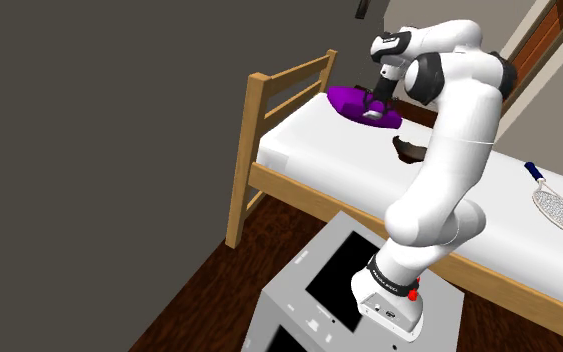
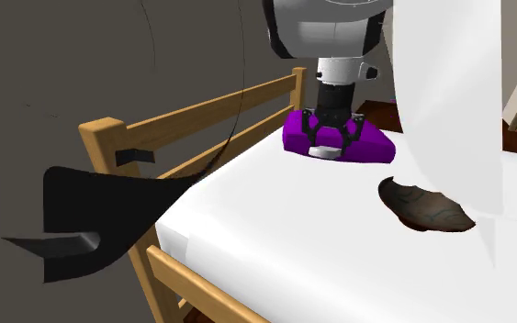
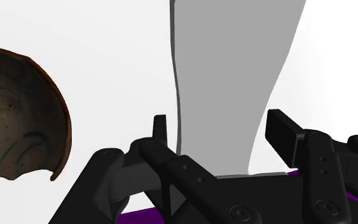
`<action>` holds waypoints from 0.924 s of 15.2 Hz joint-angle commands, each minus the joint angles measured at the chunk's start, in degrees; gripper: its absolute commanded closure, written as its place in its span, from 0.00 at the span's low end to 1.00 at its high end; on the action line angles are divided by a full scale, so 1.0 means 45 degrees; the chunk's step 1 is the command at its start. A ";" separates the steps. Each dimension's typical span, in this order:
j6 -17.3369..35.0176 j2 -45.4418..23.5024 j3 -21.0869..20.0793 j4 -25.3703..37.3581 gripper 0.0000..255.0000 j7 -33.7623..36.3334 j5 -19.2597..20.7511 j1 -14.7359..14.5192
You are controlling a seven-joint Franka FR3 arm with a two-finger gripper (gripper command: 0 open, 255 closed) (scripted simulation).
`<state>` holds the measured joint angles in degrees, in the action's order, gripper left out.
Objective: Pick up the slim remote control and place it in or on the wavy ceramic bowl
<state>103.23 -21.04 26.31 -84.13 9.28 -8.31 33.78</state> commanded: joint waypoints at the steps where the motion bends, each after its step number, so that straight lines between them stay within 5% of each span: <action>1: 0.0103 0.0175 0.0162 -0.0268 1.00 -0.0504 0.0015 0.0303; 14: -0.0073 -0.0141 0.1149 0.0072 1.00 -0.4082 -0.0478 0.2905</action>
<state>103.21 -21.23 31.19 -84.47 -7.73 -10.14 45.79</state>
